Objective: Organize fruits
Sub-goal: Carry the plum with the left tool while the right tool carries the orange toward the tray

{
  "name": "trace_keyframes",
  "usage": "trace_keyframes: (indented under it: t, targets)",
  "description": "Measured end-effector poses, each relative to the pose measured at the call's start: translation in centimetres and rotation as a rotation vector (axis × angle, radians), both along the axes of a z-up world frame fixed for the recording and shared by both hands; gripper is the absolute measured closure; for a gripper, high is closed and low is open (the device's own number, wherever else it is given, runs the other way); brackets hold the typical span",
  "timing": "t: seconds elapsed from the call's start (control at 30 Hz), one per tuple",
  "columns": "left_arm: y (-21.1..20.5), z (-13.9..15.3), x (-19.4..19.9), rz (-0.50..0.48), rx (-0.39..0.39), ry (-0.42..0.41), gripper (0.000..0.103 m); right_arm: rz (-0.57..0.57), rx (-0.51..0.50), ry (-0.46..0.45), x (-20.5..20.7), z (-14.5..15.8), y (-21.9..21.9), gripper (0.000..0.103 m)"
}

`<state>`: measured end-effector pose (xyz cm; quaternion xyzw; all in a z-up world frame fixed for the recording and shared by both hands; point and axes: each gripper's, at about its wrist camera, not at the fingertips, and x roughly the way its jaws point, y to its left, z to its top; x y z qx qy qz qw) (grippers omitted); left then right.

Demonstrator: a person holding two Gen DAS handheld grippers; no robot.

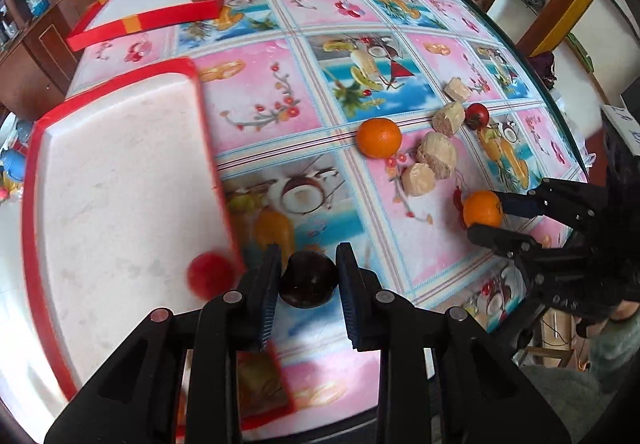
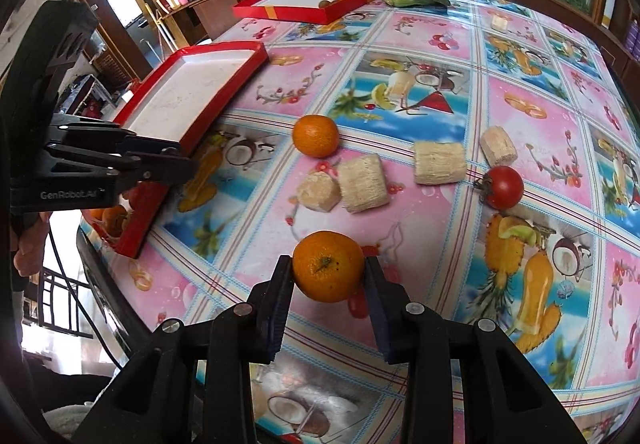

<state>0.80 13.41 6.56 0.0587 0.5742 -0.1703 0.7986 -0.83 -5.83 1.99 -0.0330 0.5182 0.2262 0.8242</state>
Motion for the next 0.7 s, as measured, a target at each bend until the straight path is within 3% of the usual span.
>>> trace_keyframes:
  t: [0.3,0.7]
  targets:
    - [5.9,2.1,-1.9,0.099,0.002,-0.038,0.078,0.036,0.016,0.0,-0.1,0.4,1.2,0.067]
    - [11.3,0.7,-2.6,0.195,0.027,-0.009,0.078,0.111,0.028,-0.019,0.5,1.7,4.7,0.067]
